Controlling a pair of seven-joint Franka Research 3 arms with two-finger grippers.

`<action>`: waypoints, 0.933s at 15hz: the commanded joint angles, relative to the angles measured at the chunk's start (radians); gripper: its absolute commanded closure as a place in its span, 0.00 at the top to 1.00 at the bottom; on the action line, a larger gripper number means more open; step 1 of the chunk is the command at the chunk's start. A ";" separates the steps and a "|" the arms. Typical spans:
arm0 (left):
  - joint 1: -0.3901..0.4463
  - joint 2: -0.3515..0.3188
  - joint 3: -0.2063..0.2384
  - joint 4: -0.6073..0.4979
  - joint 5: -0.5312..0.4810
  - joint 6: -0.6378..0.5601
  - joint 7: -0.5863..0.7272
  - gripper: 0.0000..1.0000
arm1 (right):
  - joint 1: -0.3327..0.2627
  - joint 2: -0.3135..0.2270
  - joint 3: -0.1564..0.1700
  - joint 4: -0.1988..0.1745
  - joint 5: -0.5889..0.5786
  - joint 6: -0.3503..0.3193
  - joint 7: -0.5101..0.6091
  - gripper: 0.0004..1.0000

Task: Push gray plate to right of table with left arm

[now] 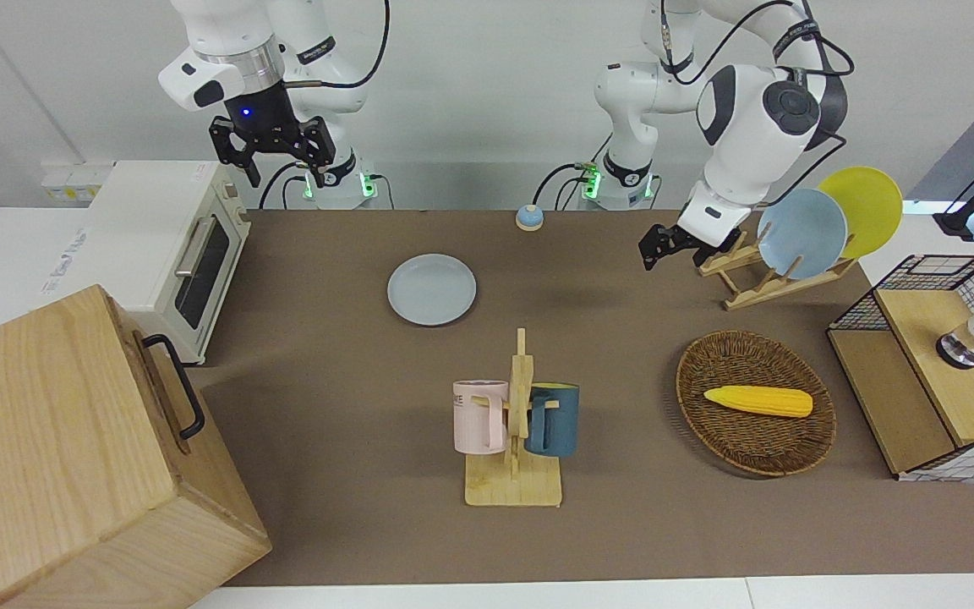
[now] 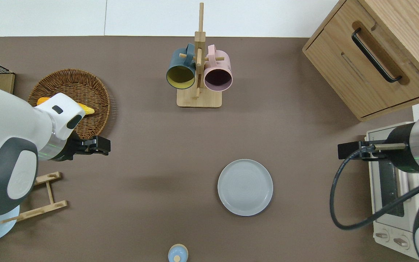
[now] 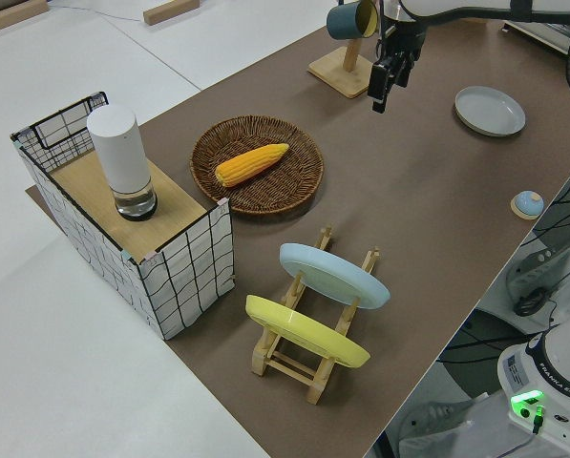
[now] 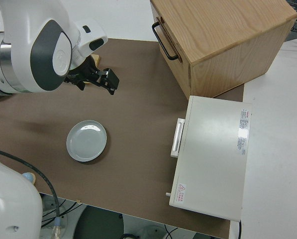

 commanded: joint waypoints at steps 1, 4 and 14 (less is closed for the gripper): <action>0.014 -0.040 -0.009 0.111 0.072 -0.106 0.021 0.99 | -0.024 -0.027 0.015 -0.027 0.021 -0.001 0.010 1.00; 0.046 -0.040 -0.009 0.202 0.072 -0.148 0.103 0.99 | -0.024 -0.027 0.015 -0.027 0.021 0.000 0.010 1.00; 0.062 -0.044 -0.015 0.227 0.074 -0.182 0.129 0.99 | -0.024 -0.027 0.015 -0.027 0.021 0.000 0.010 1.00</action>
